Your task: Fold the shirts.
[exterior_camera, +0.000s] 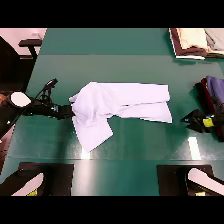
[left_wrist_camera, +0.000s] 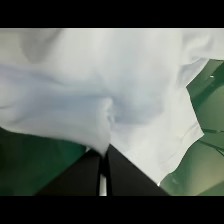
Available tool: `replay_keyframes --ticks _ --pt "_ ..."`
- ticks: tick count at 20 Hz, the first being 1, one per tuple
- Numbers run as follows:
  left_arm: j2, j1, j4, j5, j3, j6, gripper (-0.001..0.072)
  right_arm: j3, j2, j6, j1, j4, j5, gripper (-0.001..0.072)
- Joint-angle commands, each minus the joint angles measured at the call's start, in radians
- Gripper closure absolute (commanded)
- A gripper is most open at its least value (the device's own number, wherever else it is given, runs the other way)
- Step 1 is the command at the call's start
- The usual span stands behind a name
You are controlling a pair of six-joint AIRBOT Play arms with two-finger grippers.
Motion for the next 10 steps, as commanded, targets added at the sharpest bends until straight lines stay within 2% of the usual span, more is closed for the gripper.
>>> replay_keyframes --ticks 1,4,7,10 --pt "0.0 0.0 -0.006 0.005 0.005 0.001 0.0681 -0.055 -0.089 -0.069 0.009 0.132 -0.08 0.0241" --pt "0.0 0.0 -0.023 0.017 0.005 0.001 0.0681 -0.014 -0.143 -0.07 0.119 0.163 -0.116 0.0244" --pt "0.0 0.0 -0.024 0.017 0.005 0.001 0.0681 0.027 -0.163 -0.069 0.221 0.164 -0.16 0.0284" --pt "0.0 0.0 -0.021 -0.002 0.009 0.001 0.0681 0.054 -0.165 -0.069 0.29 0.162 -0.178 0.0538"
